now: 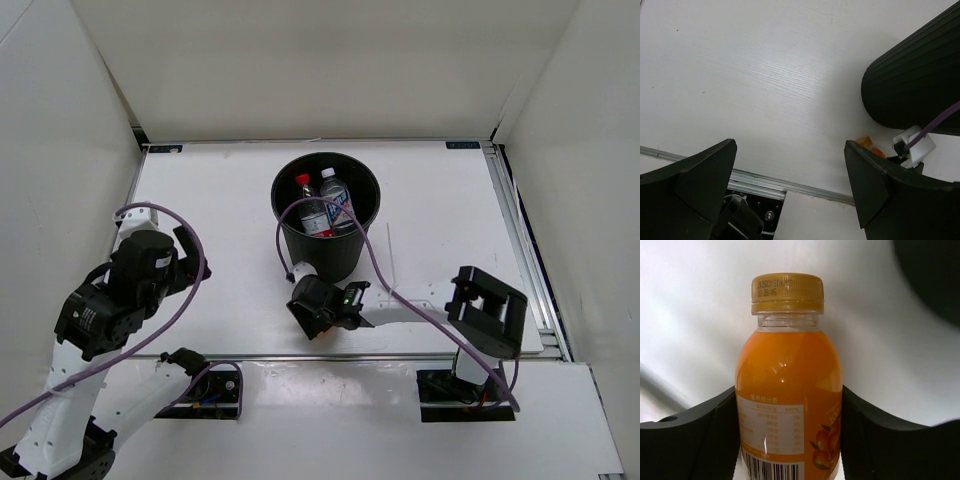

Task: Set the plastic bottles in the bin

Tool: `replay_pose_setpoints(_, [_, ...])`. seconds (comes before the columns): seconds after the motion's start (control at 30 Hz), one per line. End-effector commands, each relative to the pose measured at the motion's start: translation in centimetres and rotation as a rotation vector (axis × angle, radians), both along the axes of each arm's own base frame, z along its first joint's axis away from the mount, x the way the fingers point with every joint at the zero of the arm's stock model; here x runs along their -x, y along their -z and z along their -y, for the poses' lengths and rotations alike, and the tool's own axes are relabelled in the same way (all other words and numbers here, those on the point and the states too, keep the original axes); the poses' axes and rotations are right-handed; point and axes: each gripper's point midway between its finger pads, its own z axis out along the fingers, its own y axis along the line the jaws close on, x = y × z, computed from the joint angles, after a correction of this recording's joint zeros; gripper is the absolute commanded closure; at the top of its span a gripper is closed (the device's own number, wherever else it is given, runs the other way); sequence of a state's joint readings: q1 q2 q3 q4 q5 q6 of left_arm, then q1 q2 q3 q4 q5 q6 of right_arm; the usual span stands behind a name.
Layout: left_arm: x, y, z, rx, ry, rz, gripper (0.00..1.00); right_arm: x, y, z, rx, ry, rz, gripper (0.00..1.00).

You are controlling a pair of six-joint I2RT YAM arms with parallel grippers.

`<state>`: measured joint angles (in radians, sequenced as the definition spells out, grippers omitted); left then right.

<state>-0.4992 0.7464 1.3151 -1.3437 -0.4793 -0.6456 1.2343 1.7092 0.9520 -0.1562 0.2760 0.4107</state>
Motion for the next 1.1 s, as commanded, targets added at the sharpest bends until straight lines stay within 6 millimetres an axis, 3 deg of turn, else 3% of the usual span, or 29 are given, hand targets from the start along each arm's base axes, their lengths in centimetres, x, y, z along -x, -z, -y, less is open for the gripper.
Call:
replay_pose_setpoints(0.0, [1.5,0.0,-1.3,-0.013,-0.045,-0.021,0.00,3.2,-2.1,2.1,0.045,-0.032,-0.063,0.66])
replay_pose_setpoints(0.07, [1.5,0.0,-1.7,0.003,-0.080,-0.007,0.00,4.5,-5.1,2.5,0.042,-0.039,-0.075,0.81])
replay_pose_setpoints(0.1, [1.6,0.6,-2.2,-0.012,-0.105,-0.009,0.00,5.7,-6.0,3.8,0.098,-0.044,-0.061,0.83])
replay_pose_setpoints(0.2, [1.7,1.6,-2.4,-0.005,-0.142,-0.019,0.00,7.4,-14.1,2.7,-0.044,-0.092,0.033,0.83])
replay_pose_setpoints(0.23, [1.7,2.1,-2.4,0.002,-0.149,-0.018,0.00,7.3,-18.7,2.7,-0.130,-0.077,0.062,0.82])
replay_pose_setpoints(0.27, [1.9,2.4,-2.5,0.008,-0.154,-0.020,0.00,7.0,-21.0,2.9,-0.176,-0.057,0.078,0.79])
replay_pose_setpoints(0.33, [1.7,3.2,-2.4,0.015,-0.162,-0.022,0.00,5.0,-25.7,4.6,-0.252,0.032,0.149,0.77])
replay_pose_setpoints(0.37, [1.7,3.6,-2.1,0.024,-0.160,-0.035,0.00,3.5,-29.5,5.0,-0.335,0.075,0.195,0.76])
replay_pose_setpoints(0.43, [1.7,4.1,-1.9,0.029,-0.154,-0.040,0.00,1.4,-33.5,6.3,-0.426,0.140,0.270,0.74])
replay_pose_setpoints(0.5, [1.3,4.1,-1.5,0.045,-0.145,-0.031,0.00,-2.0,-36.8,7.1,-0.484,0.171,0.355,0.67])
replay_pose_setpoints(0.67, [0.5,4.1,-0.4,0.054,-0.107,-0.041,0.00,-8.9,-37.7,7.7,-0.452,0.198,0.373,0.46])
replay_pose_setpoints(0.8, [0.1,3.6,-0.3,0.038,-0.095,-0.044,0.00,-11.2,-36.2,5.7,-0.400,0.177,0.327,0.19])
replay_pose_setpoints(0.87, [0.2,3.4,0.0,0.054,-0.082,-0.043,0.00,-11.8,-36.0,6.1,-0.364,0.202,0.323,0.00])
replay_pose_setpoints(0.97, [0.4,3.3,0.1,0.069,-0.085,-0.049,0.00,-13.0,-37.5,8.8,-0.364,0.402,0.365,0.00])
replay_pose_setpoints(1.07, [1.2,2.8,-0.2,0.105,-0.097,-0.017,0.00,-13.3,-38.5,13.0,-0.406,0.595,0.378,0.00])
